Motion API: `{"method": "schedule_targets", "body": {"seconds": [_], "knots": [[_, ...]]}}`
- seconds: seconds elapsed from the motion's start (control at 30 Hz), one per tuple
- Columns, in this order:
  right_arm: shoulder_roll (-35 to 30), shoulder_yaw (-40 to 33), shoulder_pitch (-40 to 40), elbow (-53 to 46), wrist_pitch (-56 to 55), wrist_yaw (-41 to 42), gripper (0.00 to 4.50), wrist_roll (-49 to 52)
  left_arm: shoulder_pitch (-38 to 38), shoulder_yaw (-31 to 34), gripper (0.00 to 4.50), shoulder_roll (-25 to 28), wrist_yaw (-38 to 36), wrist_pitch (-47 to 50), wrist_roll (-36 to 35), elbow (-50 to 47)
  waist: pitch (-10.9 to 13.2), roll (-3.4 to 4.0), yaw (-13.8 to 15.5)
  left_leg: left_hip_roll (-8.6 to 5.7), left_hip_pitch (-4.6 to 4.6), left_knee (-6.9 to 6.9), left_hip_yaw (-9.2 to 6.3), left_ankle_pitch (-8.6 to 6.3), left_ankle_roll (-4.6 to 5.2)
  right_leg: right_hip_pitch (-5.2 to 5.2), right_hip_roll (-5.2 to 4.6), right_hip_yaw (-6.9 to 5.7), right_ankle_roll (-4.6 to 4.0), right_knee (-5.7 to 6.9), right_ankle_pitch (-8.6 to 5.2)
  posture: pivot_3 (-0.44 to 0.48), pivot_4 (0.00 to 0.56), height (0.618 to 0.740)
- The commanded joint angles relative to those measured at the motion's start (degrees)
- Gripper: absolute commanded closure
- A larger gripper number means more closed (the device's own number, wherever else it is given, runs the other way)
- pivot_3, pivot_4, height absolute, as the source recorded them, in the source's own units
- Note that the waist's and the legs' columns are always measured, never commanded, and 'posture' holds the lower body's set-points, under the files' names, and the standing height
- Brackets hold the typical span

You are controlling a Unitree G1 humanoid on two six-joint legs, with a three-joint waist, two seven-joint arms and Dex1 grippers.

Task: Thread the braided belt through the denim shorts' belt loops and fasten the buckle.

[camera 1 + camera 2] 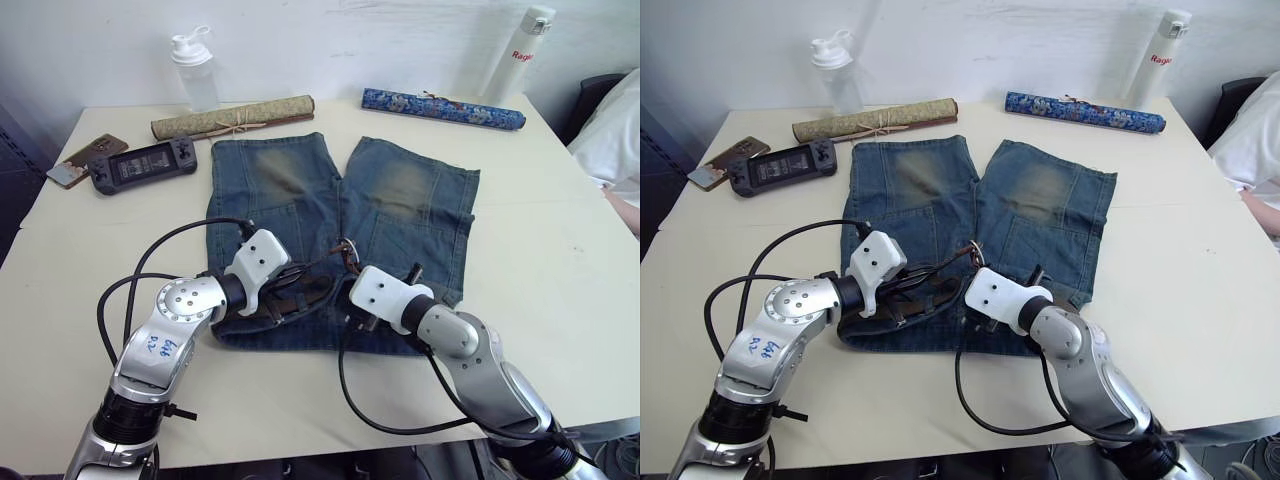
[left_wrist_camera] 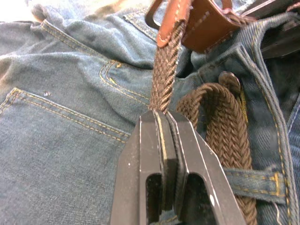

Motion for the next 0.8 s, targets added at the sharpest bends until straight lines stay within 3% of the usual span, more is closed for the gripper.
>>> {"method": "schedule_targets", "body": {"seconds": [0.03, 0.4, 0.8], "knots": [[0.3, 1.5, -0.4, 0.8, -2.8, -0.1, 4.46, -1.4, -0.9, 0.2, 4.5, 0.0, -1.0, -0.6, -2.2, -3.5, 0.0, 0.0, 0.0, 0.0, 0.0, 0.0, 0.0, 0.0, 0.0, 0.0, 0.0, 0.0, 0.0, -0.02, 0.0, 0.0, 0.15, 0.717], [2.2, -0.2, -1.1, 1.6, -4.1, -2.0, 4.46, -3.4, 1.9, -0.2, 4.5, 4.4, -1.1, 1.7, -0.7, -3.6, 0.0, 0.0, -0.1, 0.02, 0.0, 0.0, 0.0, 0.0, 0.0, 0.0, 0.01, 0.0, 0.0, -0.01, 0.0, 0.0, 0.15, 0.717], [1.7, 2.1, -0.6, 5.9, -10.1, -2.0, 4.46, -8.4, 0.1, 1.0, 4.5, -3.0, 5.4, 8.4, -3.8, -7.0, 0.0, 0.0, 0.0, 0.02, 0.02, 0.02, 0.0, 0.01, -0.01, 0.01, 0.02, 0.01, 0.0, -0.01, 0.0, 0.0, 0.15, 0.717]]}}
